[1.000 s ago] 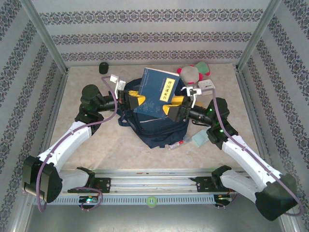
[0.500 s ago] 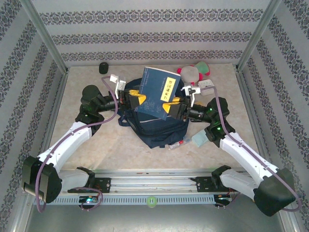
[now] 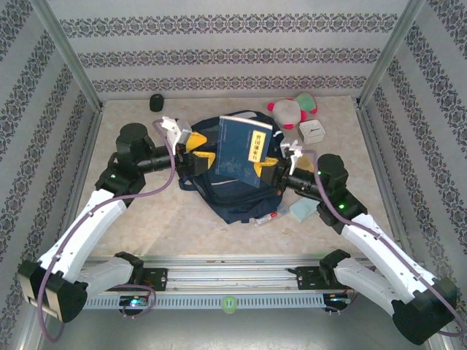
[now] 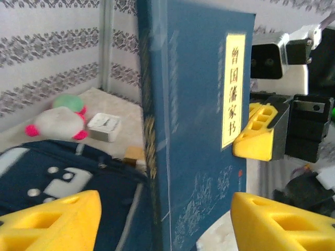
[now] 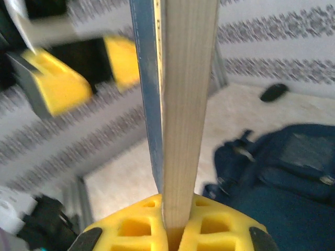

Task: Pack the student bag

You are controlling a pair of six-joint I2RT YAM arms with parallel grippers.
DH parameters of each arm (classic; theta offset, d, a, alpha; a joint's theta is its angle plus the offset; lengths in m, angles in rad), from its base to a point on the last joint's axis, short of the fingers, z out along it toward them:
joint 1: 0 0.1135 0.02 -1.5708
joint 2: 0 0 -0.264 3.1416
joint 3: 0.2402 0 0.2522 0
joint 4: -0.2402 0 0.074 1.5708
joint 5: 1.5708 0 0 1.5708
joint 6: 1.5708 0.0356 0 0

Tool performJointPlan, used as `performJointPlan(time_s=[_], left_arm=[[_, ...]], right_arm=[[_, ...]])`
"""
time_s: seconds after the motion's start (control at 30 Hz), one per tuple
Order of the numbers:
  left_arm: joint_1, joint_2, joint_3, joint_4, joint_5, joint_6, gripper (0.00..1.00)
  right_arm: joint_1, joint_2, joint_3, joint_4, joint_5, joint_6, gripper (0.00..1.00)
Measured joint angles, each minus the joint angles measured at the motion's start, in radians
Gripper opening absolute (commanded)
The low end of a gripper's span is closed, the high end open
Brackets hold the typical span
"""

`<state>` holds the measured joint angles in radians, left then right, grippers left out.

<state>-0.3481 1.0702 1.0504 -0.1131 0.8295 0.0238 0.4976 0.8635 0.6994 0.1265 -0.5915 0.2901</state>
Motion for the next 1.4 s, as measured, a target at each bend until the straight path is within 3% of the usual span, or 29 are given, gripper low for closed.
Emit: performJointPlan(time_s=[0.2, 0.33, 0.6, 0.67, 0.73, 0.8, 0.83, 0.9, 0.97, 1.13, 1.23, 1.4], left_arm=[[-0.029, -0.024, 0.089, -0.291, -0.068, 0.311, 0.75], [-0.119, 0.007, 0.116, -0.442, -0.121, 0.475, 0.77], [-0.248, 0.109, 0.121, -0.548, -0.217, 0.618, 0.78], [-0.249, 0.12, 0.121, -0.553, -0.237, 0.629, 0.45], [-0.251, 0.135, 0.122, -0.553, -0.24, 0.628, 0.2], [-0.253, 0.142, 0.121, -0.549, -0.239, 0.622, 0.02], [-0.253, 0.138, 0.114, -0.534, -0.237, 0.615, 0.0], [-0.247, 0.115, 0.081, -0.491, -0.225, 0.582, 0.0], [-0.223, 0.085, 0.038, -0.439, -0.187, 0.533, 0.0], [-0.119, 0.052, -0.036, -0.221, -0.031, 0.322, 0.0], [-0.109, 0.052, -0.068, -0.059, 0.045, 0.198, 0.0], [-0.109, 0.064, -0.074, 0.122, 0.149, 0.053, 0.0]], right_arm=[[0.106, 0.0, 0.005, -0.284, 0.176, -0.315, 0.0], [0.182, 0.032, 0.011, -0.372, 0.255, -0.484, 0.0], [0.26, 0.127, 0.08, -0.423, 0.315, -0.666, 0.0], [0.267, 0.133, 0.092, -0.433, 0.32, -0.691, 0.0], [0.273, 0.144, 0.108, -0.437, 0.322, -0.711, 0.01], [0.268, 0.146, 0.117, -0.437, 0.32, -0.718, 0.21], [0.257, 0.143, 0.117, -0.435, 0.313, -0.717, 0.37], [0.213, 0.127, 0.115, -0.427, 0.279, -0.708, 0.58], [0.14, 0.082, 0.099, -0.405, 0.223, -0.678, 0.68], [-0.09, -0.108, -0.039, -0.261, 0.018, -0.519, 0.77], [-0.186, -0.158, -0.131, -0.124, -0.123, -0.37, 0.78], [-0.225, -0.102, -0.175, 0.095, -0.298, -0.13, 0.79]])
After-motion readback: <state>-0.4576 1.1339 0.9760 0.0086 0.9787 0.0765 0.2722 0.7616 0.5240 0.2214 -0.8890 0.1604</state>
